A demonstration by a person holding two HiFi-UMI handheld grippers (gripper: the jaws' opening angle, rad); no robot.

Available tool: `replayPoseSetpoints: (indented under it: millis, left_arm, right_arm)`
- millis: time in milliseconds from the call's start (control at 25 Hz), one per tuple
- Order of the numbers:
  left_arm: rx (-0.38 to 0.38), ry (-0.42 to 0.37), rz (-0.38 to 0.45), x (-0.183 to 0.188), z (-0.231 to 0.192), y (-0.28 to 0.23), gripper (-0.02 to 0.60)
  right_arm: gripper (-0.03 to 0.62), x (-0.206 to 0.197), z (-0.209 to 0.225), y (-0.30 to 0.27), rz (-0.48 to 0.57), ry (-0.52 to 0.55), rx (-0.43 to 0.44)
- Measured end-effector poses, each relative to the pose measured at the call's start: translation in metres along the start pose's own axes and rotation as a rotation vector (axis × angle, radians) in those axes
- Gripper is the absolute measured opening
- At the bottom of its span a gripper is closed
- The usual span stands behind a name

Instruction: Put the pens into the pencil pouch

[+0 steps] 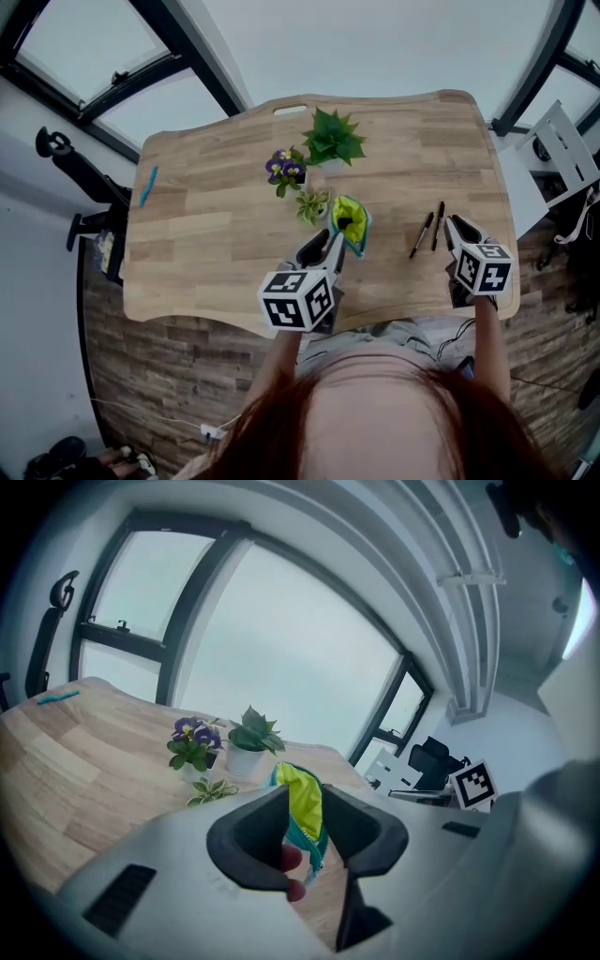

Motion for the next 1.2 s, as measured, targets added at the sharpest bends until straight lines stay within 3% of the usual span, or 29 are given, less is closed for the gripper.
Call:
replayPoseSetpoints:
  millis: [360,680,1200]
  left_arm:
    - [0.088,0.059,-0.026,-0.007,-0.011,-0.022,0.115]
    - [0.219,0.082,-0.019,-0.011,-0.019,-0.033,0.115]
    - [0.294,0.12,-0.041,-0.018,-0.02,-0.045,0.115]
  right_arm:
    - [0.06,-0.039,0.029,-0.045,-0.179,-0.028,0.009]
    - [0.072,-0.055,0.055,-0.087,-0.292,-0.075,0.041]
    - [0.091,-0.081,0.073,-0.127,-0.426,-0.128,0.062]
Point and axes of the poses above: the fingertips, and each gripper's own axes: y backward along the fingers, z to its right, x out of its top, the point moved 3 cm from there along y, backward along the fingers, and after that the axes turned 7 degrees about y, right-handed, at the moved point
